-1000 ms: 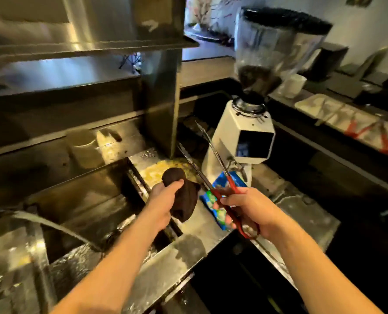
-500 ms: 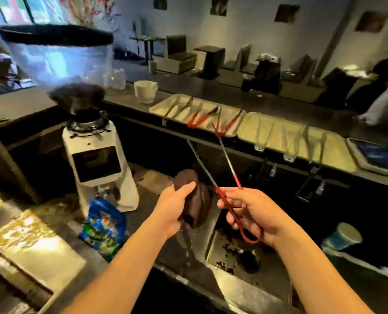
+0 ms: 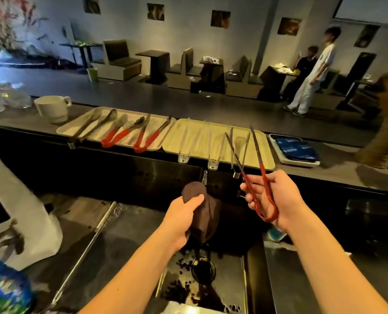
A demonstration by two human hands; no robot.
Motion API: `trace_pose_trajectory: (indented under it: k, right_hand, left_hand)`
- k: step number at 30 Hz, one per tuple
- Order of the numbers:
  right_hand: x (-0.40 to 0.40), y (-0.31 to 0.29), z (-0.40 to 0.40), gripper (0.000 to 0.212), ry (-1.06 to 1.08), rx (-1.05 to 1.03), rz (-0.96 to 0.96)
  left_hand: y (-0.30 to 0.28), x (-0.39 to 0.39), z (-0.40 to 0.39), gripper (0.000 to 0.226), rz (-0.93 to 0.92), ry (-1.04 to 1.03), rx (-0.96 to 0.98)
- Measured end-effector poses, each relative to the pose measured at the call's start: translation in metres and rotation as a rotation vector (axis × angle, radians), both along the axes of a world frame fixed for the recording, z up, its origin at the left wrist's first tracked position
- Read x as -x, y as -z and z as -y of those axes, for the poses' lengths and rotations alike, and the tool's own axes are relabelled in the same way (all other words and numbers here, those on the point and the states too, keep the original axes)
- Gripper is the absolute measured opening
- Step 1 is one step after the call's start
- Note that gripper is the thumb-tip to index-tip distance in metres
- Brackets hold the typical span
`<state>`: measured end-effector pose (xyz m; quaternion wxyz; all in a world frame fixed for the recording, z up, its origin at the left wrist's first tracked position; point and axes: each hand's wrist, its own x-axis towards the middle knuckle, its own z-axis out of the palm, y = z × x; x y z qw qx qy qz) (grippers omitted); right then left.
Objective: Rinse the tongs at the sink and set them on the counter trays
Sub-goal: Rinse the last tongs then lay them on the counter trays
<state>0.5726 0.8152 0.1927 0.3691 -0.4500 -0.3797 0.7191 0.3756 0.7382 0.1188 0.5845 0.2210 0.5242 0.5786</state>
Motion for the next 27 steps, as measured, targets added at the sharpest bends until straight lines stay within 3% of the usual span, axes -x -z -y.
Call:
trace_pose_trajectory:
  k: [7, 14, 19, 27]
  right_hand:
    - [-0.02, -0.01, -0.059, 0.037, 0.237, -0.023, 0.291]
    - [-0.015, 0.002, -0.105, 0.028, 0.191, -0.037, 0.704]
    - [-0.009, 0.004, -0.125, 0.049, 0.021, -0.361, 1.365]
    - [0.008, 0.004, -0.144, 0.066, 0.021, -0.433, 1.676]
  left_hand:
    - [0.009, -0.018, -0.023, 0.027, -0.03, 0.094, 0.018]
    - [0.011, -0.02, -0.044, 0.027, -0.036, 0.111, 0.038]
    - [0.012, -0.016, -0.053, 0.026, -0.03, 0.119, 0.042]
    - [0.015, -0.006, -0.059, 0.029, -0.012, 0.096, 0.056]
